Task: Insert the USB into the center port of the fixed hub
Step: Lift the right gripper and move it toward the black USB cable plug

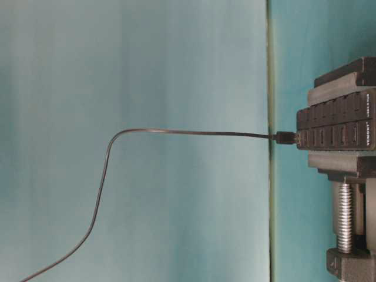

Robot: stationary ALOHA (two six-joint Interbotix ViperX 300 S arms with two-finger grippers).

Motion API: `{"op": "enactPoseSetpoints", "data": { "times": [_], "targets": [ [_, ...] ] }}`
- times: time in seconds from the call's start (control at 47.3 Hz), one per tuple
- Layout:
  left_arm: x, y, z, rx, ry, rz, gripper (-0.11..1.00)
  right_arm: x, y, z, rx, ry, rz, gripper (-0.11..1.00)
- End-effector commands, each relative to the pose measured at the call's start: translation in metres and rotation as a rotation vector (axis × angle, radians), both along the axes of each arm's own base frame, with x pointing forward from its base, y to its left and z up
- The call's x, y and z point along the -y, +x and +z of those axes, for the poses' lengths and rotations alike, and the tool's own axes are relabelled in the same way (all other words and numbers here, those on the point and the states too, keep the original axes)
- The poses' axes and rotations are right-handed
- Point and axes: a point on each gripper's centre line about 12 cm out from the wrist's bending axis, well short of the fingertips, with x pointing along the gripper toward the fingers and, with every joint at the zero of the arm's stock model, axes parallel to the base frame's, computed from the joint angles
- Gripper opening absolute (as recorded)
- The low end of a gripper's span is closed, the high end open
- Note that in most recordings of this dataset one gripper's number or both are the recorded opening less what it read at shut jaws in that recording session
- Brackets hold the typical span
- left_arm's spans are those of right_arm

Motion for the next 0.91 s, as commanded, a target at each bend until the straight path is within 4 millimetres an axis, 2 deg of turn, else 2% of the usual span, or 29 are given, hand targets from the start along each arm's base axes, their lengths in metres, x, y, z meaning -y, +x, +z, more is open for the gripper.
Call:
{"op": "enactPoseSetpoints", "data": {
  "times": [0.0, 0.063, 0.127, 0.233, 0.55, 0.888],
  "targets": [
    [0.002, 0.014, 0.002, -0.069, 0.003, -0.011, 0.13, 0.004, 0.004, 0.003, 0.002, 0.007, -0.019, 0.16],
    [0.003, 0.022, 0.0, -0.11, 0.005, -0.012, 0.08, 0.009, 0.003, -0.003, -0.037, 0.058, -0.044, 0.17],
    [0.003, 0.027, -0.003, -0.133, 0.003, -0.012, 0.0, 0.011, 0.004, -0.009, -0.086, 0.118, -0.056, 0.07],
    [0.003, 0.032, -0.008, -0.163, 0.0, -0.012, 0.0, 0.012, 0.004, -0.01, -0.14, 0.168, -0.061, 0.0],
    [0.003, 0.039, -0.016, -0.23, -0.04, -0.013, 0.0, 0.012, 0.007, -0.012, -0.241, 0.18, -0.069, -0.01],
    [0.007, 0.041, -0.016, -0.289, -0.053, -0.027, 0.0, 0.023, 0.024, -0.024, -0.453, 0.185, -0.121, -0.01]
  ]
}}
